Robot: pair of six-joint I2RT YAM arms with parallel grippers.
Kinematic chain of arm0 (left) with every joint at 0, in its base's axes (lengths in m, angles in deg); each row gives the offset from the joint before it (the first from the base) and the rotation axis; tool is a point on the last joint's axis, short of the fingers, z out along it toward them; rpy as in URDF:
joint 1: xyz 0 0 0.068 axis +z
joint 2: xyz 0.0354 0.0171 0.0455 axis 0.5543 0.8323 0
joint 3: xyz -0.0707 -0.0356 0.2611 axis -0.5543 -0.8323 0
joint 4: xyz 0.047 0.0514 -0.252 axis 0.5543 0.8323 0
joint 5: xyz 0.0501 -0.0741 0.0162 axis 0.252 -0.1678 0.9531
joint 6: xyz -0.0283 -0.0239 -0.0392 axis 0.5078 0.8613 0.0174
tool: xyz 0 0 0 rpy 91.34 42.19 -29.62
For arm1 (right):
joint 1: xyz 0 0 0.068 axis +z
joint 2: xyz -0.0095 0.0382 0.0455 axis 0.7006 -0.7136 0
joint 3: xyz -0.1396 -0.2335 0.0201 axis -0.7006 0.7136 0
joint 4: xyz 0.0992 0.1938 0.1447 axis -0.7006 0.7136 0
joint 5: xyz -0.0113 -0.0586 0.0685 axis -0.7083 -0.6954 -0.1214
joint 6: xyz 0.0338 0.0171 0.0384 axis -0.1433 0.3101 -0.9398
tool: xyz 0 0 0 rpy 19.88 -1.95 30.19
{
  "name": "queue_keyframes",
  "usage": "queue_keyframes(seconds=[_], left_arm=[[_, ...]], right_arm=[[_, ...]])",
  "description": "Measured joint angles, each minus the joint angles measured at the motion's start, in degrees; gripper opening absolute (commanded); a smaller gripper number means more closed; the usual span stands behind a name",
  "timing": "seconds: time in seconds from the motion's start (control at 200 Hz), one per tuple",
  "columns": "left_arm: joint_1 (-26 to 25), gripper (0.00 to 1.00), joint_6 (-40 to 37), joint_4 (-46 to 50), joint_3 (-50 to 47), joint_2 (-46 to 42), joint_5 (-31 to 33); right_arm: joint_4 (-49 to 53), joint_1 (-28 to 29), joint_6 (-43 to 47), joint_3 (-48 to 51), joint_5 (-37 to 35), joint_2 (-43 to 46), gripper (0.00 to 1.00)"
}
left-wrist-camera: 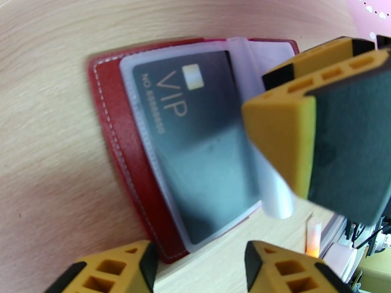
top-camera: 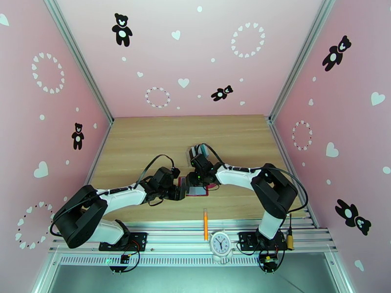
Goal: Put the credit cards into the card holder
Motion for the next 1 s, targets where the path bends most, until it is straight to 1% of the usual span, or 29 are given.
queue_keyframes(seconds=[0.325, 0.596, 1.001], left_arm=[[0.0, 0.59, 0.0, -0.2, 0.0, -0.1, -0.4], [0.0, 0.59, 0.0, -0.1, 0.1, 0.0, -0.4], [0.0, 0.6, -0.2, 0.1, 1.6, 1.8, -0.7]], right_arm=[[-4.4, 0.1, -2.8, 1.3, 3.7, -0.1, 0.45], [-7.4, 0.6, -4.7, 1.9, 5.8, -0.1, 0.45], [-9.8, 0.6, -6.2, 2.3, 6.9, -0.1, 0.45]])
